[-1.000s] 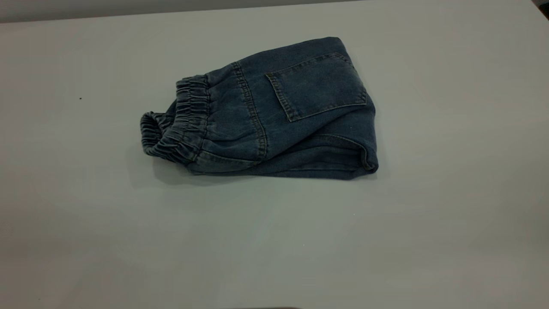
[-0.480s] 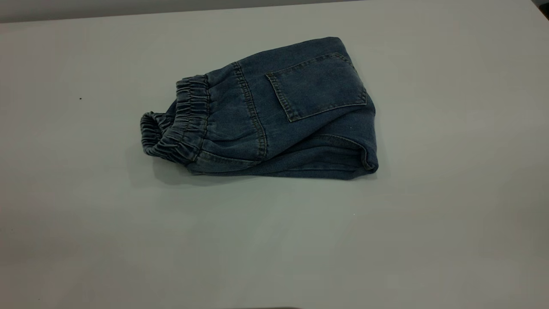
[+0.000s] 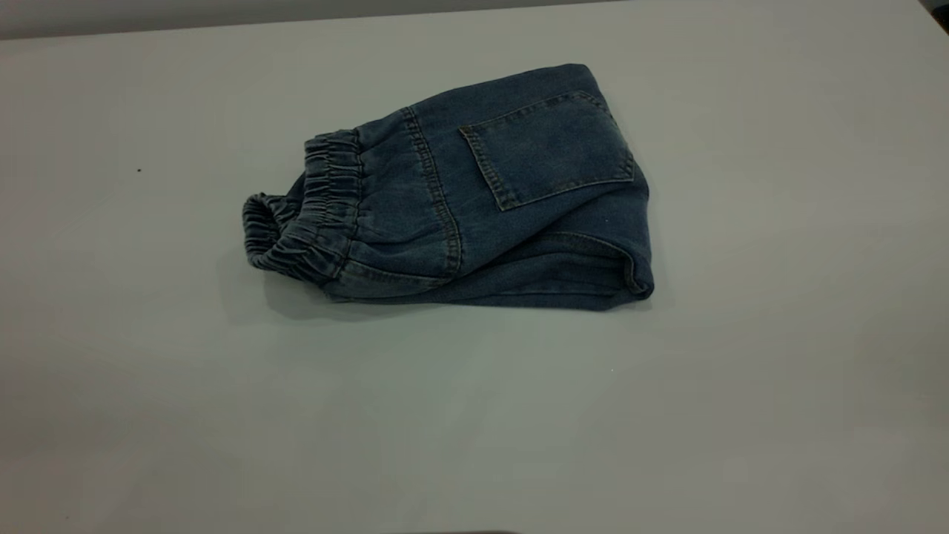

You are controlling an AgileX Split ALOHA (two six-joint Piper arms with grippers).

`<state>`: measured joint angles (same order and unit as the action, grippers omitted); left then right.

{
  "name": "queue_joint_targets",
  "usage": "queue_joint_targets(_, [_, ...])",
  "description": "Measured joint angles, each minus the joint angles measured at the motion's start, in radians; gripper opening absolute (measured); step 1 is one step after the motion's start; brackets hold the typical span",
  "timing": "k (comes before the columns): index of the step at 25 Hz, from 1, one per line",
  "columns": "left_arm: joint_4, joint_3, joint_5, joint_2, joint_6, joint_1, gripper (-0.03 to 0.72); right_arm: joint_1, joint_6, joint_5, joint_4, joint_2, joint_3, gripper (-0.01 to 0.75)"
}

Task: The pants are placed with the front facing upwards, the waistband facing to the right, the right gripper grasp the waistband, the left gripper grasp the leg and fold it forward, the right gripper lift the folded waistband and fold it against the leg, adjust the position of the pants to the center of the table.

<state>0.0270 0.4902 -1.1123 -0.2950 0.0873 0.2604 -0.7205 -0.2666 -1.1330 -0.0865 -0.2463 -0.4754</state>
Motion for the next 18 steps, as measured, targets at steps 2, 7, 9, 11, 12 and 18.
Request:
queue_joint_targets(2, [0.0,0.0,0.0,0.011,0.0,-0.057,0.337,0.137,0.0,0.0,0.001,0.0,0.0,0.459])
queue_joint_targets(7, [0.0,0.0,0.0,0.076,0.0,-0.176,0.337,0.495,0.0,0.001,0.0,0.027,0.0,0.459])
queue_joint_targets(9, [0.0,0.0,-0.001,0.111,0.0,-0.194,0.337,0.578,0.0,0.001,0.0,0.071,0.0,0.459])
queue_joint_targets(11, [0.0,0.0,-0.001,0.152,0.0,-0.207,0.337,0.628,0.0,0.001,0.0,0.127,0.0,0.459])
queue_joint_targets(12, [0.0,0.0,-0.002,0.173,0.0,-0.21,0.337,0.65,0.0,0.0,0.0,0.153,0.0,0.459])
queue_joint_targets(18, [0.001,0.0,-0.008,0.274,0.0,-0.211,0.337,0.673,0.0,-0.009,0.0,0.256,0.0,0.459])
